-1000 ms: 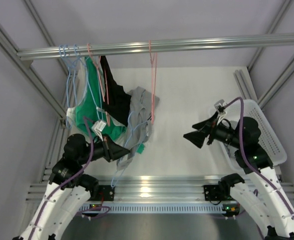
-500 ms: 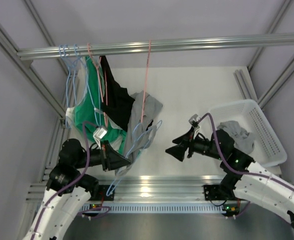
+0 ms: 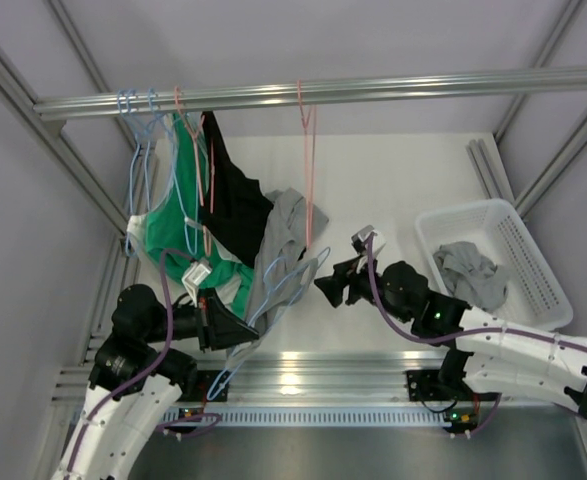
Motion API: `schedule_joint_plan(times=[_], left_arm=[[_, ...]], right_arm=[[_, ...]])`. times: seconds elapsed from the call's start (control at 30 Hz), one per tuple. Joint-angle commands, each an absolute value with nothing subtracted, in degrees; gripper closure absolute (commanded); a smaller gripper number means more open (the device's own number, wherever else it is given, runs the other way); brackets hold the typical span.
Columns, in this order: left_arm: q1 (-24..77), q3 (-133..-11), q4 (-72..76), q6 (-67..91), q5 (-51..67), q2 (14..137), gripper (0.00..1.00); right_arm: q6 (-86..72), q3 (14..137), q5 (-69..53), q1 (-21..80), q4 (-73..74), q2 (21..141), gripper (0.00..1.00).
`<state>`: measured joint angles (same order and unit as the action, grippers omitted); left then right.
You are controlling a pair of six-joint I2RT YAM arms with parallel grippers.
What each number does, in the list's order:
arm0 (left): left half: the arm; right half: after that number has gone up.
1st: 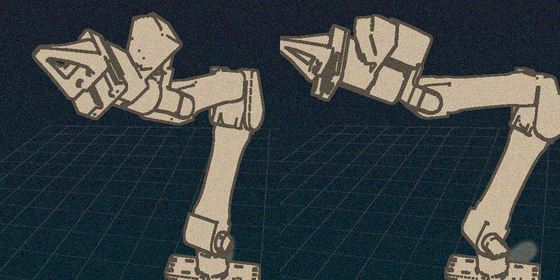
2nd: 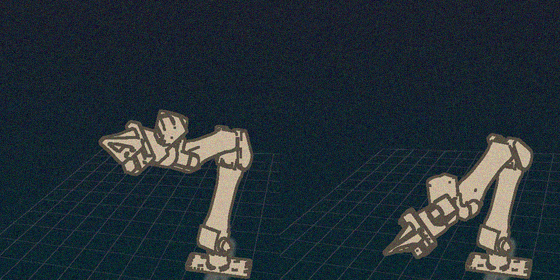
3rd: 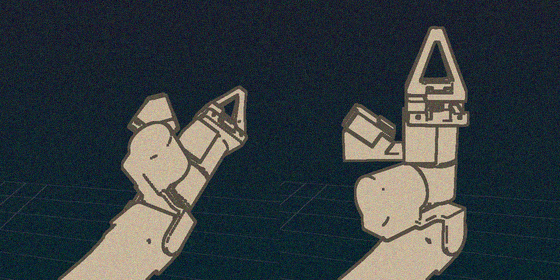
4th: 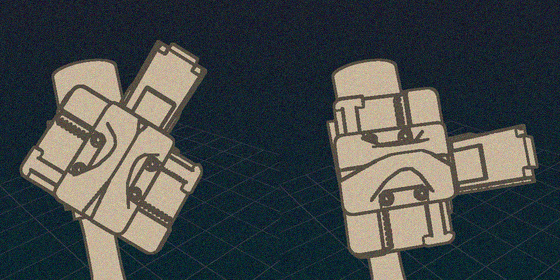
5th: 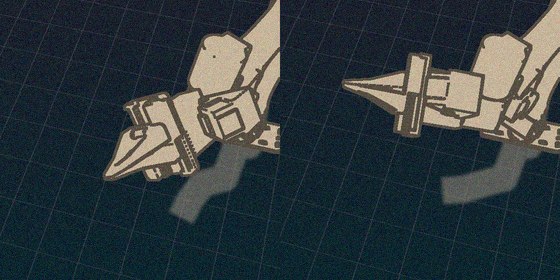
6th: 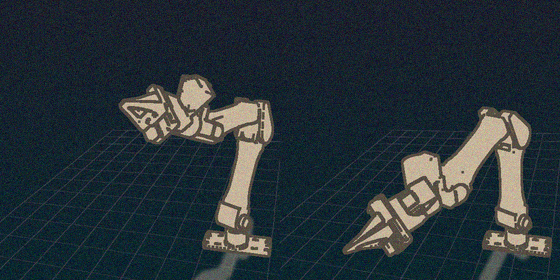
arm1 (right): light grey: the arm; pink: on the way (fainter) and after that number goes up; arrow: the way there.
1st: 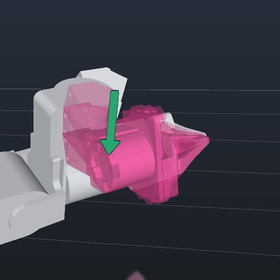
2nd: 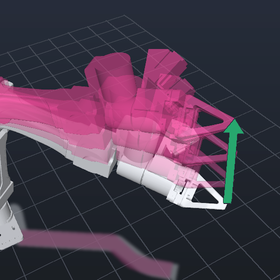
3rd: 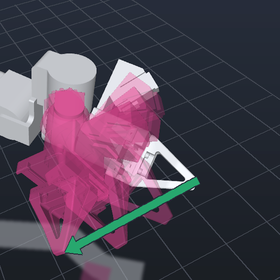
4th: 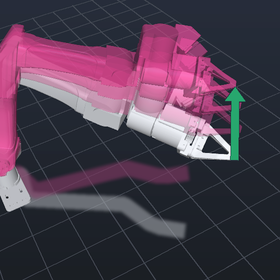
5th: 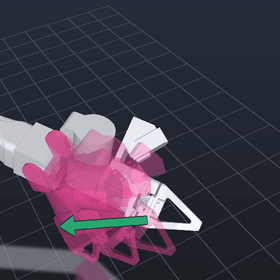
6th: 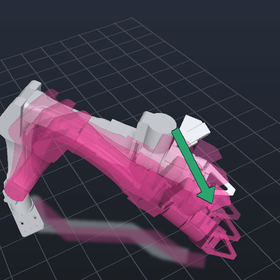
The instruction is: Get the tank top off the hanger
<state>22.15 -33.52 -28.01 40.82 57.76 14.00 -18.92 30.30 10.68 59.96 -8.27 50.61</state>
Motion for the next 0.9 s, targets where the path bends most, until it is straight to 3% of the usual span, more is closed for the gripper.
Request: schedule_joint_plan(times=[0.0, 0.6, 0.73, 0.77, 0.87], left_arm=[[21.97, -35.07, -25.05, 41.66, 60.82, 13.27, 1.00], [21.97, -37.44, -24.96, 42.63, 60.56, 13.71, 1.00], [21.97, -36.92, -24.96, 42.28, 60.29, 14.06, 1.00], [21.97, -36.91, -24.96, 42.28, 60.21, 14.06, 1.00], [21.97, -36.56, -24.96, 41.92, 59.94, 14.33, 1.00]], right_arm=[[-16.26, 34.72, 14.15, 60.91, -16.26, 52.64, 0.39], [-17.31, 36.91, 7.30, 61.08, -23.20, 60.03, 0.51], [-17.49, 36.21, 7.56, 61.00, -23.29, 59.24, 0.79], [-17.58, 36.12, 8.43, 61.00, -23.12, 58.98, 0.97], [-17.58, 36.12, 10.81, 61.00, -21.10, 57.48, 1.00]])
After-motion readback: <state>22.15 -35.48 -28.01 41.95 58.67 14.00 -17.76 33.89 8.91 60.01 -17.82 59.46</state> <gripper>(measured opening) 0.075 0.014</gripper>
